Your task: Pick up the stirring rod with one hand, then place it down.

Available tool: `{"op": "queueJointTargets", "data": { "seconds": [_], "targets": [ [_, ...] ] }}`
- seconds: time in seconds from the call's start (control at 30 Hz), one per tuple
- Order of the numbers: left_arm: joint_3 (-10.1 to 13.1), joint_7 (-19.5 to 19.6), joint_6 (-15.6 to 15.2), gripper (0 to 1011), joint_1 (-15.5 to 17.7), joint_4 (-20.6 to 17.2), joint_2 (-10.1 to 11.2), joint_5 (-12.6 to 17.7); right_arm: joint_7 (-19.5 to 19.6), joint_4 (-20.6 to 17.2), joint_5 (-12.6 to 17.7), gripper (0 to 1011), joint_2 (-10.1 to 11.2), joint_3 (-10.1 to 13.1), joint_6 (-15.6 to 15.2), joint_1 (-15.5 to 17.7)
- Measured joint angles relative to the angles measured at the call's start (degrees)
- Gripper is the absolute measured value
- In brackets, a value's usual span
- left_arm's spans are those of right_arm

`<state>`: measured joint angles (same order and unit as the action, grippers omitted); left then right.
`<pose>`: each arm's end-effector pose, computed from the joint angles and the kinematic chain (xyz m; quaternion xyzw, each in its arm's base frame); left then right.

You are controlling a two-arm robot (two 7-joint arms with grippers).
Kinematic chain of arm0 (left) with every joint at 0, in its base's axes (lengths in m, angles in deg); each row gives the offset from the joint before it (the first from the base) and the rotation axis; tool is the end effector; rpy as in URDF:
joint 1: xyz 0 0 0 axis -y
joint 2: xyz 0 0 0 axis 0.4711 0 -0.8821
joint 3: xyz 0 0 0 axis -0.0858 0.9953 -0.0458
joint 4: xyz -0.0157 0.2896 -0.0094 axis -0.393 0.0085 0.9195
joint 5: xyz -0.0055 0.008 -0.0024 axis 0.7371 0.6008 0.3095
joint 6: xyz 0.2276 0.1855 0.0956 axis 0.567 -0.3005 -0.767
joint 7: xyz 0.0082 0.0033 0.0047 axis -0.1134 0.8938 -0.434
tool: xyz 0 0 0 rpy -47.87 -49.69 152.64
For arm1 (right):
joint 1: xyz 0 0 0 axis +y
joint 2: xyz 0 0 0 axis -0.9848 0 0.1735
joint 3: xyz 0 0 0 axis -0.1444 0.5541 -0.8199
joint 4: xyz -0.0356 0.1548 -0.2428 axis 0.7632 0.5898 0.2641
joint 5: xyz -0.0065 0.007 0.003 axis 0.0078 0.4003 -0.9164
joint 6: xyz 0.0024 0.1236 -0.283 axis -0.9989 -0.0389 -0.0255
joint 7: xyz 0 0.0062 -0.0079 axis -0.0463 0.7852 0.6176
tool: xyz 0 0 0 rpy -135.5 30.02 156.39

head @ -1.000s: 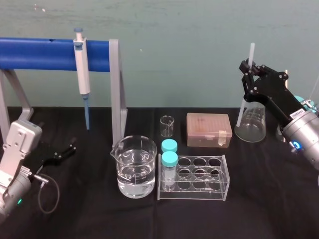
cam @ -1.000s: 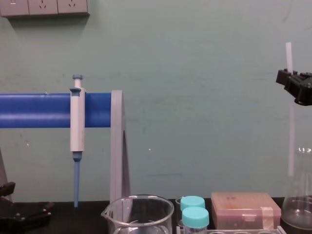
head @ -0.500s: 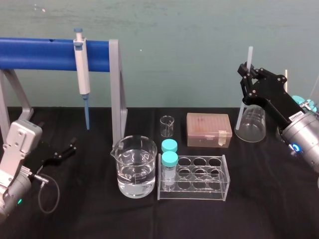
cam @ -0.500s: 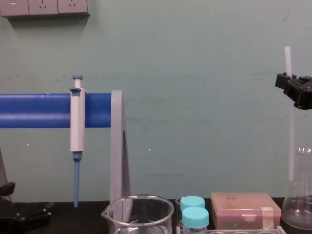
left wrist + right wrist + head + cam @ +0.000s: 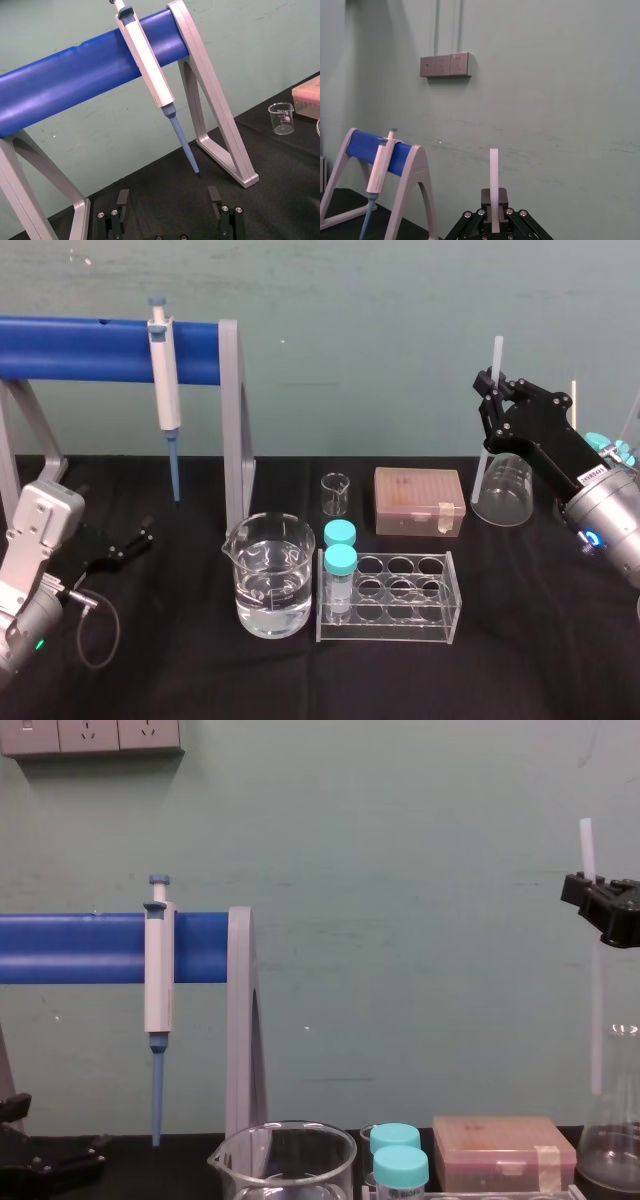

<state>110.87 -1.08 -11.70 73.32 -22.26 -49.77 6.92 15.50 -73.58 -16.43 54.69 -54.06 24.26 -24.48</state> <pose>0.3581 0.0827 -0.3023 0.1416 -0.1324 0.5800 0.7913 0.3915 -0.0646 -0.2207 0.0854 -0.1330 -0.4954 0.8542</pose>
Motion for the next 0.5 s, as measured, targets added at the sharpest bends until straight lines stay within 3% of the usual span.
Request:
{"op": "queueJointTargets", "data": {
  "seconds": [0.5],
  "targets": [
    [0.00, 0.00, 0.00, 1000, 0.00, 0.00, 0.00, 0.00, -0.35, 0.73, -0.06, 70, -0.09, -0.23, -0.14, -0.58]
  ]
}}
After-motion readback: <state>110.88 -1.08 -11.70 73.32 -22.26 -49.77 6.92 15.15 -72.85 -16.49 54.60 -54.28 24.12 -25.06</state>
